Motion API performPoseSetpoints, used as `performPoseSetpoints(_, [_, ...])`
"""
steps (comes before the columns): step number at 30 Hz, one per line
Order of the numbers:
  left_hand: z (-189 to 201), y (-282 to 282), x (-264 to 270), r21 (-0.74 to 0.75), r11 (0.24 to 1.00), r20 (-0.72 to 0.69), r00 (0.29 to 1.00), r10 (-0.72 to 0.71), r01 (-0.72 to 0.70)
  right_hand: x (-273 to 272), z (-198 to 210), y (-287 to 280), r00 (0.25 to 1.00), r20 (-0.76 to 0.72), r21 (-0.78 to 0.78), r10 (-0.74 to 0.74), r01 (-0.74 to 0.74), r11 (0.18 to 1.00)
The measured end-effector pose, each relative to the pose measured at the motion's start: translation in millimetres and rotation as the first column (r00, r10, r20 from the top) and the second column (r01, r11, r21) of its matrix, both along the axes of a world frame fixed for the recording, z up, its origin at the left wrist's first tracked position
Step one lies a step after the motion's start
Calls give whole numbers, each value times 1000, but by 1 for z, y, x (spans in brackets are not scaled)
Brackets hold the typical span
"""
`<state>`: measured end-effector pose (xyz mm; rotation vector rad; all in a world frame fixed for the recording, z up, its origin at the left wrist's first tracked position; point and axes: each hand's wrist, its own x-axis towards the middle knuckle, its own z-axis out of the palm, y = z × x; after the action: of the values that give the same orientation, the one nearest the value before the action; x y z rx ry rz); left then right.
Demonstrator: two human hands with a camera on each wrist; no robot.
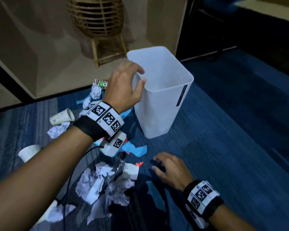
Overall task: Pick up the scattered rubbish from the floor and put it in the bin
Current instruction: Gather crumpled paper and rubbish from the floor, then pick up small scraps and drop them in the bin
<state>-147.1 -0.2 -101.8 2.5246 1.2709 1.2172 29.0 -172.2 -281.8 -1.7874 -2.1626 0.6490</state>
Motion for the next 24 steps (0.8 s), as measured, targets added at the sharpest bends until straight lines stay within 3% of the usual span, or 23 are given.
performPoseSetpoints(5, [-39, -49, -14, 11, 995, 51, 993, -103, 102, -3, -13, -16, 992, 68, -191, 105, -90, 977])
performPoseSetpoints(8, [-85, -82, -19, -169, 971, -51, 982, -180, 169, -5, -25, -27, 987, 75, -236, 145, -124, 964])
performPoseSetpoints(12, [-157, -120, -27, -480, 858, -139, 949, -283, 185, -11, -40, -34, 986, 75, -293, 152, -124, 948])
performPoseSetpoints(15, [-195, -139, -31, -612, 789, -329, 890, -316, 54, -13, -48, -37, 990, 85, -301, 116, -86, 950])
performPoseSetpoints(18, [-216, -143, -34, -735, 669, -454, 815, -361, -113, -13, -51, -39, 996, 33, -239, 79, -69, 969])
performPoseSetpoints(24, [-231, -144, -45, -650, 721, -637, 690, -344, -241, -8, -50, -38, 997, -73, -151, -1, -10, 988])
